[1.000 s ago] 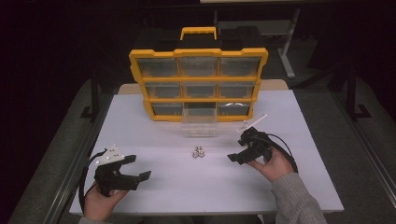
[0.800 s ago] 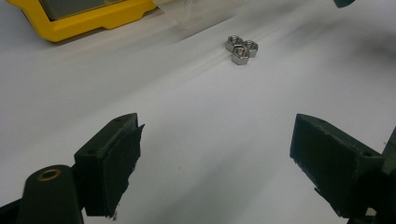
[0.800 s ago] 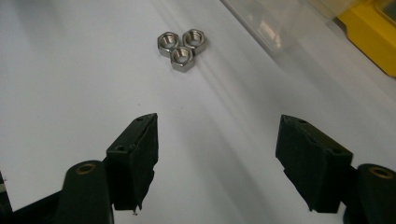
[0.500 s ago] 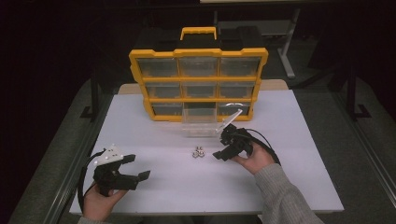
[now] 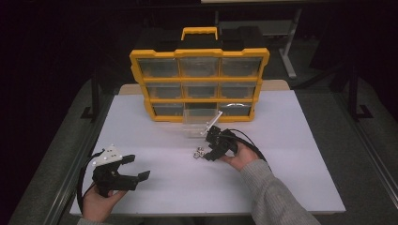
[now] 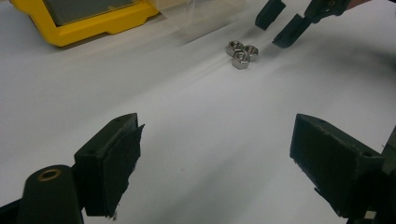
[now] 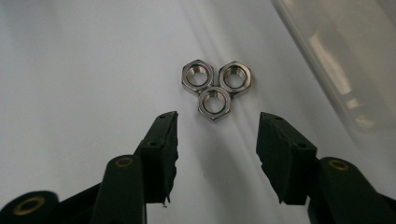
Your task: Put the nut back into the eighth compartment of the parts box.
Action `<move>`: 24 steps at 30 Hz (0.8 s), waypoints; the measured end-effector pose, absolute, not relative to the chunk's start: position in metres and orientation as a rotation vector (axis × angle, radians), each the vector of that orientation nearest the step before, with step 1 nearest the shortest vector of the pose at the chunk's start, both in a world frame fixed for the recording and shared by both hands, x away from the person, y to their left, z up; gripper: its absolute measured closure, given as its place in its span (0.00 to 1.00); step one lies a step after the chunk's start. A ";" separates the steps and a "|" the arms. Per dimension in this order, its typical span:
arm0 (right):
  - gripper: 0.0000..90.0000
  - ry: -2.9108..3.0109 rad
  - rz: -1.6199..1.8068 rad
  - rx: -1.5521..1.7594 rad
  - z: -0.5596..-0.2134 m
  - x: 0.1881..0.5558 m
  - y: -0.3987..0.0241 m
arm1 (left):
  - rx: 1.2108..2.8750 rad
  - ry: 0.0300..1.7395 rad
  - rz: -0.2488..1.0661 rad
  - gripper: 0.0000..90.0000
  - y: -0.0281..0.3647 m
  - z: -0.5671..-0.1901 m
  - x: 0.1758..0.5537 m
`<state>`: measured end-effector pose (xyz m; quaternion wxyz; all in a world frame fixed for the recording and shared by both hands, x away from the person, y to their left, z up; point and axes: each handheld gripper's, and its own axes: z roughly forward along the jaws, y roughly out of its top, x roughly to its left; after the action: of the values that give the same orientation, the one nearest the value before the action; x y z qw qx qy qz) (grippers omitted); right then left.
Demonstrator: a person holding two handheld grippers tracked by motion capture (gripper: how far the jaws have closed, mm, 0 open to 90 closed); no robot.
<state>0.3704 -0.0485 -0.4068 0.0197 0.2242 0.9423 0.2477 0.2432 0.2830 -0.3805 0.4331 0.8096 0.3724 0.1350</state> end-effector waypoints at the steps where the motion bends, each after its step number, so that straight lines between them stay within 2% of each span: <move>1: 0.55 2.930 0.760 0.691 -0.409 0.371 -0.047 | 2.018 0.928 0.336 0.18 0.283 -0.380 0.243; 12: 0.67 2.968 0.696 0.633 -0.423 0.377 -0.033 | 2.017 0.927 0.337 0.18 0.284 -0.380 0.243; 24: 0.74 2.966 0.669 0.576 -0.424 0.374 -0.025 | 2.009 0.929 0.338 0.18 0.286 -0.379 0.243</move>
<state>0.3743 -0.0250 -0.4243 0.0234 0.1862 0.9582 0.2161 0.2431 0.2859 -0.3789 0.4361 0.8074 0.3734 0.1360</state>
